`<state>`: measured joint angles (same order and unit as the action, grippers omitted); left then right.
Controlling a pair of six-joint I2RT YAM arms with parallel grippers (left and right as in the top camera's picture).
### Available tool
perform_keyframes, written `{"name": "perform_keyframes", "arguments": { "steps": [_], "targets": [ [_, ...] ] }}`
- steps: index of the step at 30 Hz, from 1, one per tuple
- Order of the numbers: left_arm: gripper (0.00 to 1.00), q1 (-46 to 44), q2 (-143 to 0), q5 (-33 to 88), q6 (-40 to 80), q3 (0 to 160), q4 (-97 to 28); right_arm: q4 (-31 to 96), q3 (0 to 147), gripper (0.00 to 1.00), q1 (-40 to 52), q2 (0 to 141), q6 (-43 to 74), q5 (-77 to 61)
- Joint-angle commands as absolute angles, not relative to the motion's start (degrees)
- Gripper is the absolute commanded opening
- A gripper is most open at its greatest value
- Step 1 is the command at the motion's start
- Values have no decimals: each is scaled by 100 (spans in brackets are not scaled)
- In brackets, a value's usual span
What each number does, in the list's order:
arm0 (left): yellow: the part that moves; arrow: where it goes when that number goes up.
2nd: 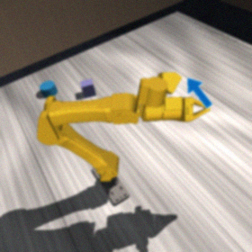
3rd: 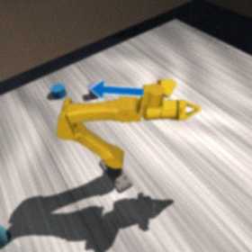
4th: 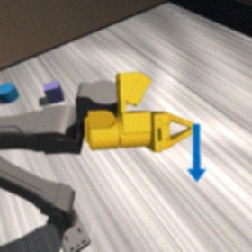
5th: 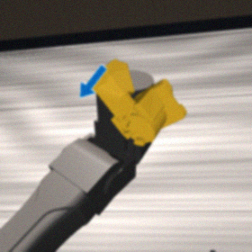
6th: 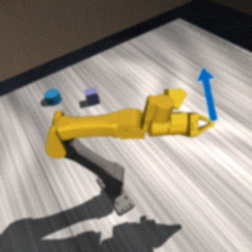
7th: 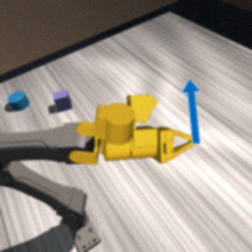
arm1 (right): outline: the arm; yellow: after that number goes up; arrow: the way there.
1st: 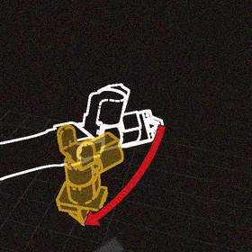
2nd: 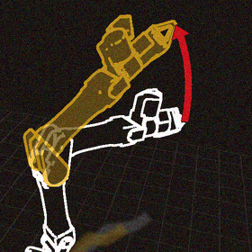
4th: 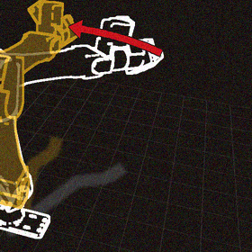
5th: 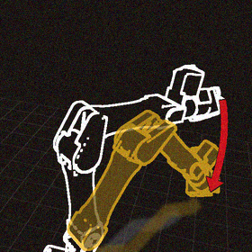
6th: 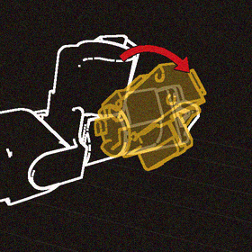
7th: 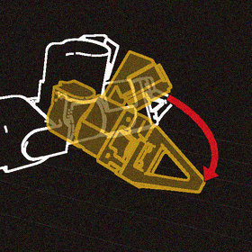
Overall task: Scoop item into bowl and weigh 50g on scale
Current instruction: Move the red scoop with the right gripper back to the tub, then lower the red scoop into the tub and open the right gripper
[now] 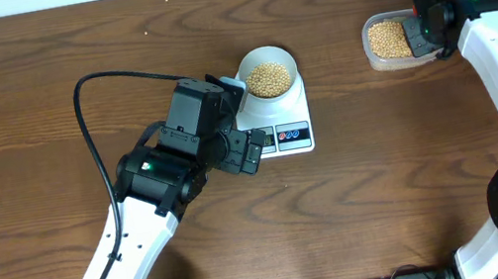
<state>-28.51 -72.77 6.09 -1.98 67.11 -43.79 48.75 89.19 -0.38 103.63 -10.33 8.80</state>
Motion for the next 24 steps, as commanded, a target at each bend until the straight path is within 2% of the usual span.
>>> {"name": "perform_keyframes", "arguments": {
  "steps": [1,6,10,14,24],
  "targets": [
    [98,-2836,-7321,642,-279,6692,-4412,4910,8923,1,5,10237,255,696],
    [98,-2836,-7321,642,-279,6692,-4412,4906,8923,2,-23,10237,2147,-176],
    [98,-2836,-7321,642,-279,6692,-4412,4888,8912,14,-23,10239,3295,-255],
    [98,-2836,-7321,642,-279,6692,-4412,4700,8908,25,-23,10239,3428,-252],
    [98,-2836,-7321,642,-279,6692,-4412,4436,8799,28,-82,10254,3638,-303]
  ]
}}
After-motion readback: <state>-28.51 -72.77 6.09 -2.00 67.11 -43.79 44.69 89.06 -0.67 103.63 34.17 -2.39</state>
